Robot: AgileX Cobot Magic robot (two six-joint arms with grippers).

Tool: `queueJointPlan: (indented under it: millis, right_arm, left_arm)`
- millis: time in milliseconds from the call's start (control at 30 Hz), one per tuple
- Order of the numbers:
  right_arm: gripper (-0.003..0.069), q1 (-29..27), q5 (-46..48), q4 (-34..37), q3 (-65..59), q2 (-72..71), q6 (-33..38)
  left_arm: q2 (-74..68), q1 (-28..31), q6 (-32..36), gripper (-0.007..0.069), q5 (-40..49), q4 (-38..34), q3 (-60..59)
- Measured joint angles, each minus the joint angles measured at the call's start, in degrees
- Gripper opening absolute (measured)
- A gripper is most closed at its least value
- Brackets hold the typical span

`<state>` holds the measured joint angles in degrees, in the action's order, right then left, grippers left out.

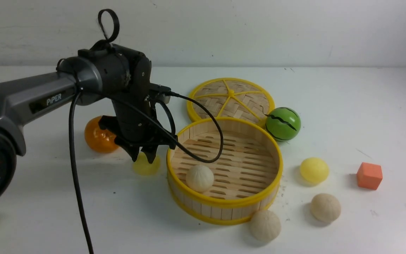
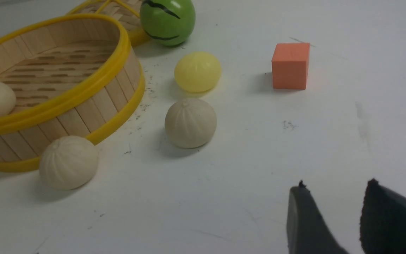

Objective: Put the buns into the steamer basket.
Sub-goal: Use the left arm to grab a steamed stuffed bun, then use the left arm to put the steamed stuffed bun into the steamer

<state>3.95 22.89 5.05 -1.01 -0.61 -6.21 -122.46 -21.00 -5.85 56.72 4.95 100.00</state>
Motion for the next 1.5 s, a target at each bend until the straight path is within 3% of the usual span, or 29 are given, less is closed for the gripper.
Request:
queueJointPlan:
  millis: [200,467,533,700,967,1267,1367,1500]
  right_arm:
    - [0.0241,0.00,0.00,0.00,0.00,0.00,0.00]
    - [0.0241,0.00,0.00,0.00,0.00,0.00,0.00]
    - [0.0241,0.00,0.00,0.00,0.00,0.00,0.00]
    - [0.0241,0.00,0.00,0.00,0.00,0.00,0.00]
    - [0.0241,0.00,0.00,0.00,0.00,0.00,0.00]
    - [0.0241,0.00,0.00,0.00,0.00,0.00,0.00]
    - [0.0241,0.00,0.00,0.00,0.00,0.00,0.00]
    - [0.0241,0.00,0.00,0.00,0.00,0.00,0.00]
  left_arm:
    - [-0.42,0.00,0.00,0.0274,-0.93,0.07,0.00]
    - [-0.46,0.00,0.00,0.0007,0.35,0.46,0.17]
    - [-0.41,0.00,0.00,-0.0013,1.93,1.00,1.17]
    - [3.24,-0.69,0.00,-0.0013,8.17,0.65,6.00]
    - [6.98,-7.66,4.03,-0.0013,6.19,-7.47,10.16]
    - [-1.36,-9.35,4.33,0.0004,-0.46,-3.03,10.16]
    - [-2.25,-9.35,4.33,0.0078,-0.51,-1.13,10.16]
    - [-2.25,-9.35,4.33,0.0239,1.92,-0.87,11.29]
